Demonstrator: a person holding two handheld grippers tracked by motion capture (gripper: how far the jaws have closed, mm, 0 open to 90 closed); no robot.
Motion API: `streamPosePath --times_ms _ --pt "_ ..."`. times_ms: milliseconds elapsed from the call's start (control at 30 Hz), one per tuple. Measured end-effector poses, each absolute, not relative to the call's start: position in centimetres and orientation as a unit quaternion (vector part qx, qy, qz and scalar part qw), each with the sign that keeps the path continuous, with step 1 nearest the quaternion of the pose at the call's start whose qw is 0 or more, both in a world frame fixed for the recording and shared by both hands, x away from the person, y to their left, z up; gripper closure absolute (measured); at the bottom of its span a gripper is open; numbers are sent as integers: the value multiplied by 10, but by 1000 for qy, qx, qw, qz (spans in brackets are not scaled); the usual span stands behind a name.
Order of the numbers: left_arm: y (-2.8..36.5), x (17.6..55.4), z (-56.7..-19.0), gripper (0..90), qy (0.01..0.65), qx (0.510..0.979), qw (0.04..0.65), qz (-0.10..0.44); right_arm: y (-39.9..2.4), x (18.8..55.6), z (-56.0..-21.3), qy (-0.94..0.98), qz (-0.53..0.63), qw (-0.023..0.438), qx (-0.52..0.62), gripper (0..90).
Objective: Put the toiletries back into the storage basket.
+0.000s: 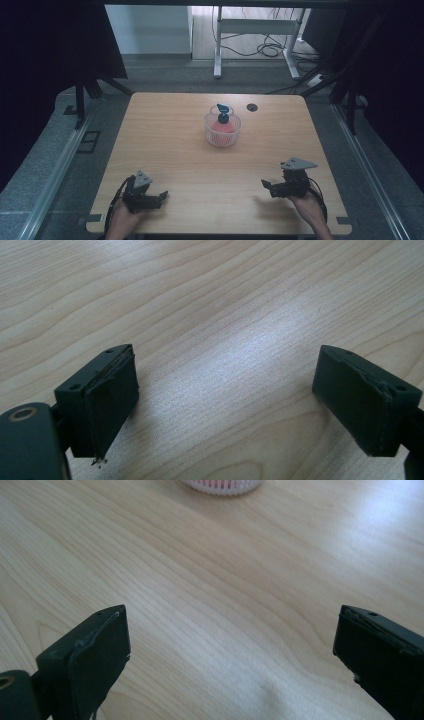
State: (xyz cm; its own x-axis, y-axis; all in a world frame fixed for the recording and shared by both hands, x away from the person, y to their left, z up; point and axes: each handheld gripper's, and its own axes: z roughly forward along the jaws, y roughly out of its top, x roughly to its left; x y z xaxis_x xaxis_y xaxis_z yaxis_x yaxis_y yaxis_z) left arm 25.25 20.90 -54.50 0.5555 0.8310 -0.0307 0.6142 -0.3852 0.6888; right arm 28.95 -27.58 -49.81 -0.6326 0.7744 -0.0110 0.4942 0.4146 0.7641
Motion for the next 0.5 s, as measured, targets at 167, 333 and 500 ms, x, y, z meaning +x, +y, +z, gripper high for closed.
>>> streamPosePath --times_ms 167,333,500 --pt "209 252 -545 107 444 816 334 162 -280 286 -510 822 372 180 392 16" --pt "209 253 -545 107 443 816 334 162 -281 282 -523 829 354 181 392 17" --pt "209 252 -545 107 443 816 334 162 -281 279 -533 833 347 176 394 17"
